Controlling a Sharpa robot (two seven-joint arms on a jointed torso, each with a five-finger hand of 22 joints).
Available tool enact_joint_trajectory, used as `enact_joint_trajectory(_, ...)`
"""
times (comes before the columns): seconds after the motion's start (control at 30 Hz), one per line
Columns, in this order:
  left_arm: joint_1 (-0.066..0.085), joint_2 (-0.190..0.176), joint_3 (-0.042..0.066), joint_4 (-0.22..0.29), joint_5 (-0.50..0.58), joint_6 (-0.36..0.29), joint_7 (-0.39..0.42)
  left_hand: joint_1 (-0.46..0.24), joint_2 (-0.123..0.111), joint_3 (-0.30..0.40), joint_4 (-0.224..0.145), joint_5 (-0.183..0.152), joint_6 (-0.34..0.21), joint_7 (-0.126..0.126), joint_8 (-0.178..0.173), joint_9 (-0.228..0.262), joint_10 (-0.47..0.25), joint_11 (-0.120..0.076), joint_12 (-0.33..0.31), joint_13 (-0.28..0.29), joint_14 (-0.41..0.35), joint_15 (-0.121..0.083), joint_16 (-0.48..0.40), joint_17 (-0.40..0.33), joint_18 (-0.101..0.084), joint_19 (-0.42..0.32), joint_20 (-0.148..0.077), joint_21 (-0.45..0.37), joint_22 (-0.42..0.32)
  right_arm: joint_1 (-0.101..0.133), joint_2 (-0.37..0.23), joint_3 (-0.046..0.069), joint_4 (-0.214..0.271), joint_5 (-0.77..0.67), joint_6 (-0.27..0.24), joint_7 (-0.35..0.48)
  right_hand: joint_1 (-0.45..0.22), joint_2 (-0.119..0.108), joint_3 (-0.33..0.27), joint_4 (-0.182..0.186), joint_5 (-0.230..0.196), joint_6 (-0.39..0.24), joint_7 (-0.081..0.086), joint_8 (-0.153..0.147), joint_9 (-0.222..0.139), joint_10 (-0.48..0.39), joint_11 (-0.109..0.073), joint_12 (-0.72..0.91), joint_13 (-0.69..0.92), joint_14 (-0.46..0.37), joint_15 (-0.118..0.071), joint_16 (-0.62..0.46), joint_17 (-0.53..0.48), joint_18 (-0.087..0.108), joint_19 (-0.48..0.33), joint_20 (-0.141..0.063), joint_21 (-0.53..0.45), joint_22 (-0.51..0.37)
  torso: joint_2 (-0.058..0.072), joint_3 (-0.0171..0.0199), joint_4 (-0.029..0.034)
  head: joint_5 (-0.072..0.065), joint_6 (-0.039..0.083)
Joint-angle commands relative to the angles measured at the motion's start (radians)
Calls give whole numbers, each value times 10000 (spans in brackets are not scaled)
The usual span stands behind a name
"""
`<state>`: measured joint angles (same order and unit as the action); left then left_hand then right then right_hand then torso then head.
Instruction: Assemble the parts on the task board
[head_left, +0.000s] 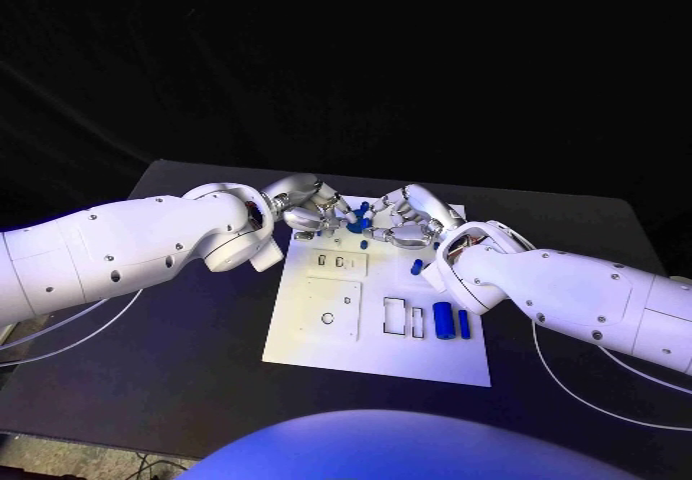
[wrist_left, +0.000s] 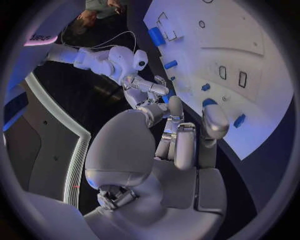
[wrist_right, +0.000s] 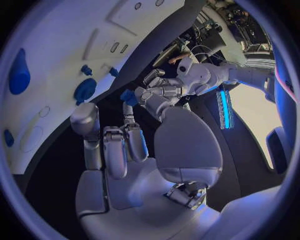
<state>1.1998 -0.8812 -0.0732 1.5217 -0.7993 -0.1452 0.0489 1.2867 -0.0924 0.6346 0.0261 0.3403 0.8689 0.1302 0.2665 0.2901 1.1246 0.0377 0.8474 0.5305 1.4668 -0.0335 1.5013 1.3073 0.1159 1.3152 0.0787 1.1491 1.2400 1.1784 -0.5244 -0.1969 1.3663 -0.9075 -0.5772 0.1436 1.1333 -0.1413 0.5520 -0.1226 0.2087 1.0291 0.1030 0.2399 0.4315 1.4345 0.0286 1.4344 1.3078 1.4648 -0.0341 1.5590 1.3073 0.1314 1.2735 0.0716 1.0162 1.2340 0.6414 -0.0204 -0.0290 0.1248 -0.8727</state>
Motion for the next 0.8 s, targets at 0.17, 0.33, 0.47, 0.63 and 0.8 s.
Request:
enact_joint_trajectory(0.17, -8, 72, 5, -14, 78, 200, -42, -116, -38, -8, -46, -24, 26, 1, 5, 0, 28, -1, 29, 12, 800, 36, 50, 1532, -112, 42, 6, 46, 12, -2, 29, 19, 34, -114, -147, 59, -28, -31, -33, 65, 35, 30, -7, 18, 9, 39, -15, 15, 763, 979, 17, 46, 2348, -51, 33, -7, 23, 5, 1, 3, 1, -3, 1)
enact_joint_trajectory(0.33, -12, 98, 4, -13, 75, 231, -48, -116, -38, -8, -46, -24, 26, 1, 5, 0, 28, -1, 29, 12, 800, 36, 50, 1532, -112, 42, 6, 46, 12, -2, 56, 27, 41, -115, -171, 52, -28, -31, -33, 65, 35, 30, -7, 18, 9, 39, -15, 15, 763, 979, 17, 46, 2348, -51, 33, -7, 23, 5, -3, -1, -2, -2, 1)
enact_joint_trajectory(0.47, -14, 114, 4, -4, 74, 252, -46, -116, -38, -8, -46, -24, 26, 1, 5, 0, 28, -1, 29, 12, 800, 36, 50, 1532, -112, 42, 6, 46, 12, -2, 74, 31, 41, -115, -181, 53, -36, -41, -41, 73, 37, 17, -3, 9, 7, 43, -13, 20, 769, 981, 18, 47, 2352, -52, 37, -7, 27, 10, -3, -1, -3, 10, 1)
enact_joint_trajectory(0.63, -15, 125, 4, 11, 74, 261, -44, -123, -38, -11, -52, -24, 16, 1, -9, -7, 25, -1, 26, 11, 801, 36, 55, 1539, -114, 43, 5, 53, 22, -3, 103, 35, 27, -115, -181, 41, -43, -52, -49, 79, 39, 0, 1, -3, 3, 28, -10, 6, 748, 976, 18, 43, 2337, -50, 32, -6, 16, 6, -2, -4, -2, 13, 1)
enact_joint_trajectory(0.8, -15, 133, 4, 17, 74, 247, -29, -123, -38, -11, -52, -24, 16, 1, -9, -7, 25, -1, 26, 11, 801, 36, 55, 1539, -114, 43, 5, 53, 22, -3, 140, 38, -11, -135, -109, -21, -45, -57, -52, 84, 41, -13, 5, -12, 0, 27, -8, 6, 748, 973, 20, 40, 2324, -48, 29, -6, 10, 4, -1, 1, 6, 17, 1)
